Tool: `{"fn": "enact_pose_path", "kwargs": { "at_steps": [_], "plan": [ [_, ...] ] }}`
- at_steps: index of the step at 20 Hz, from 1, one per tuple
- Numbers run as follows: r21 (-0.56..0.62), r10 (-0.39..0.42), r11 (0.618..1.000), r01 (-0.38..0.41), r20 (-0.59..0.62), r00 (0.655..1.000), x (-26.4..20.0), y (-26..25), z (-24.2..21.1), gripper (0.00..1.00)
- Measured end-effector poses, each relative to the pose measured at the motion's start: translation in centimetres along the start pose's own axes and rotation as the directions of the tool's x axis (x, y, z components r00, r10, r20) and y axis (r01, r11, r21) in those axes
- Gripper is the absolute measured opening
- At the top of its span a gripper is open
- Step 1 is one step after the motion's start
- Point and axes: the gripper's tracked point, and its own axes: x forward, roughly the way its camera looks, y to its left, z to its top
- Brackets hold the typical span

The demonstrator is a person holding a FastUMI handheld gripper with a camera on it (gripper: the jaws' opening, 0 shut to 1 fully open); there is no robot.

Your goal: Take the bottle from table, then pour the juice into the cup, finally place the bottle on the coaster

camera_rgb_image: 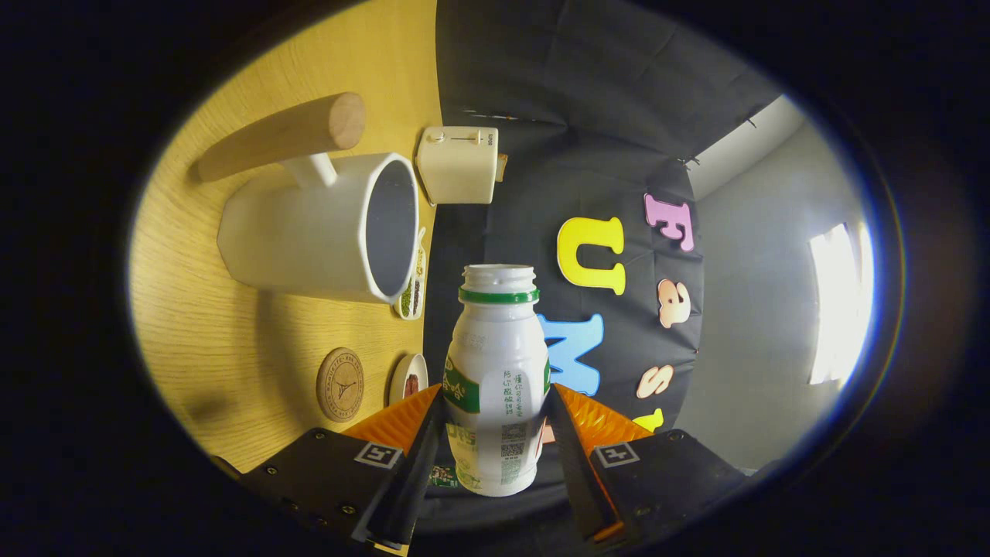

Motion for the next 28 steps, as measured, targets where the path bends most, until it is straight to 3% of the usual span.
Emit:
{"fn": "enact_pose_path", "kwargs": {
  "at_steps": [28],
  "plan": [
    [-0.102, -0.046, 0.994, 0.049, 0.035, 0.998, 0.38, -0.26, 0.21, 0.75]
  ]
}}
